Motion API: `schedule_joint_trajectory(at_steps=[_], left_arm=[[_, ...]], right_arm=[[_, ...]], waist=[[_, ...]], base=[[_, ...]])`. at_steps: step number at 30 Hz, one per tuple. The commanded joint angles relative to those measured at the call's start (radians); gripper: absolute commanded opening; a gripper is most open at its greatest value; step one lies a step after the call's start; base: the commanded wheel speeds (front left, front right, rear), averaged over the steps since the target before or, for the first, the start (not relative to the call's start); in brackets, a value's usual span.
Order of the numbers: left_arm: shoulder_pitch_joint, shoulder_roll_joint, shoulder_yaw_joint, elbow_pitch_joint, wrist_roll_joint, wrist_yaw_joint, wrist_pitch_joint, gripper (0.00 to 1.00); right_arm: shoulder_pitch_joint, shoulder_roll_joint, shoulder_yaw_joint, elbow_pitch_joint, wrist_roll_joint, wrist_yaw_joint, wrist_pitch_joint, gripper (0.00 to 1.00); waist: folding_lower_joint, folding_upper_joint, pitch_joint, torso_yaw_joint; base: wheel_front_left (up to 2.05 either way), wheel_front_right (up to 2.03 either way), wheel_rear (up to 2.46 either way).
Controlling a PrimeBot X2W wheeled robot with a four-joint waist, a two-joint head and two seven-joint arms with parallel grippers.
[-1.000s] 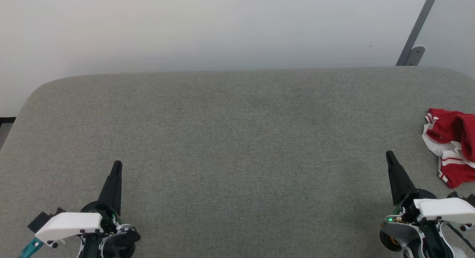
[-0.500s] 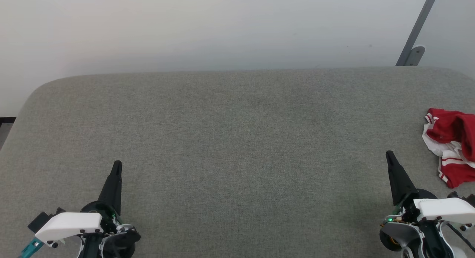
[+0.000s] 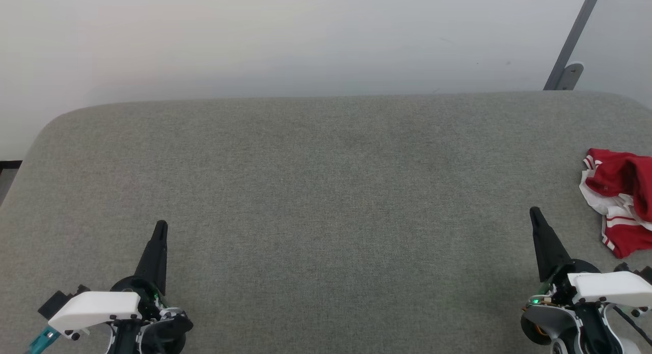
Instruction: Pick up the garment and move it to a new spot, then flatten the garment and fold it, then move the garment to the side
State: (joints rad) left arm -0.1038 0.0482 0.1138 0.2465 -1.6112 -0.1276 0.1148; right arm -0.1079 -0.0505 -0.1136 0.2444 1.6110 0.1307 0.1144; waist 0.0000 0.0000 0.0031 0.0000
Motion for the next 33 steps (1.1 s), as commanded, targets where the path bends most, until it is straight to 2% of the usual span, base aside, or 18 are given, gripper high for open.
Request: schedule_joint_trajectory(at_steps=[1, 33], left_arm=[[-0.013, 0.002, 0.001, -0.001, -0.003, -0.006, 0.003, 0.0], [-0.013, 0.002, 0.001, -0.001, -0.003, -0.006, 0.002, 0.0]], right_arm=[[-0.004, 0.002, -0.001, 0.003, 0.004, 0.0, 0.003, 0.0], [-0.004, 0.002, -0.001, 0.003, 0.004, 0.0, 0.003, 0.0]], waist=[[0.0, 0.0, 0.0, 0.0], [0.0, 0.0, 0.0, 0.0]], base=[[0.0, 0.0, 0.0], [0.0, 0.0, 0.0]])
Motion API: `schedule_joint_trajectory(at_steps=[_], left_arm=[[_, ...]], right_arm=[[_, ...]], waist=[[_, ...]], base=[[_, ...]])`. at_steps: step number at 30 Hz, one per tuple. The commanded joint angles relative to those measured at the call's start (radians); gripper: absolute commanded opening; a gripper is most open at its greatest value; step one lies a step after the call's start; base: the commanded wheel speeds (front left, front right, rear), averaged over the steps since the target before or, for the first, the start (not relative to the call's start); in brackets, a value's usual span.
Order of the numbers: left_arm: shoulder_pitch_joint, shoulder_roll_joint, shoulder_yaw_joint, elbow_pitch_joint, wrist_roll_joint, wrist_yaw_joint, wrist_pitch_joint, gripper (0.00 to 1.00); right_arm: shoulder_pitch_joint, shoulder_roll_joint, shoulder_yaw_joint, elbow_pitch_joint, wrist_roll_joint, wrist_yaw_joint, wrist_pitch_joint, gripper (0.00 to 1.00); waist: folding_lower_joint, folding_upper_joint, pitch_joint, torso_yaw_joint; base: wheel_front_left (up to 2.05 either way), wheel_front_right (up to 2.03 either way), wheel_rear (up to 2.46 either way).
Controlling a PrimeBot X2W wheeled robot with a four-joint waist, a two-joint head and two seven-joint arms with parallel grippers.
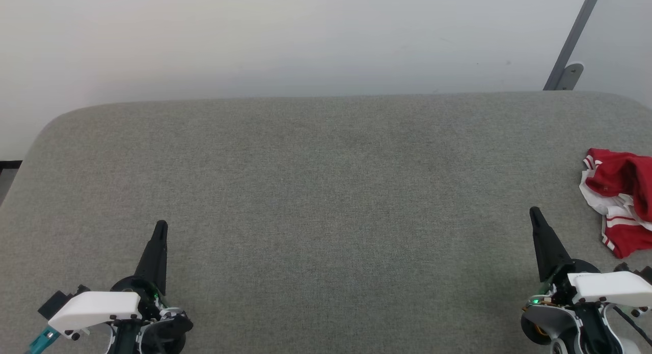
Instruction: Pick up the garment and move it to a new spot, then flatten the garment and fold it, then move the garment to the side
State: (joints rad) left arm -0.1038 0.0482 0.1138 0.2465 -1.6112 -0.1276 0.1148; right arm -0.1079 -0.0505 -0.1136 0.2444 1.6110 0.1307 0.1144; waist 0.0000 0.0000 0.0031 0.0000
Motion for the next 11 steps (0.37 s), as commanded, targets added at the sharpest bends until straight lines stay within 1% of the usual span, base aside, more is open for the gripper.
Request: schedule_joint_trajectory(at_steps=[1, 11], left_arm=[[-0.013, 0.002, 0.001, -0.001, -0.003, -0.006, 0.002, 0.0], [-0.013, 0.002, 0.001, -0.001, -0.003, -0.006, 0.002, 0.0]], right_arm=[[-0.004, 0.002, -0.001, 0.003, 0.004, 0.0, 0.003, 0.0], [-0.004, 0.002, -0.001, 0.003, 0.004, 0.0, 0.003, 0.0]], waist=[[0.0, 0.0, 0.0, 0.0], [0.0, 0.0, 0.0, 0.0]], base=[[0.0, 0.0, 0.0], [0.0, 0.0, 0.0]])
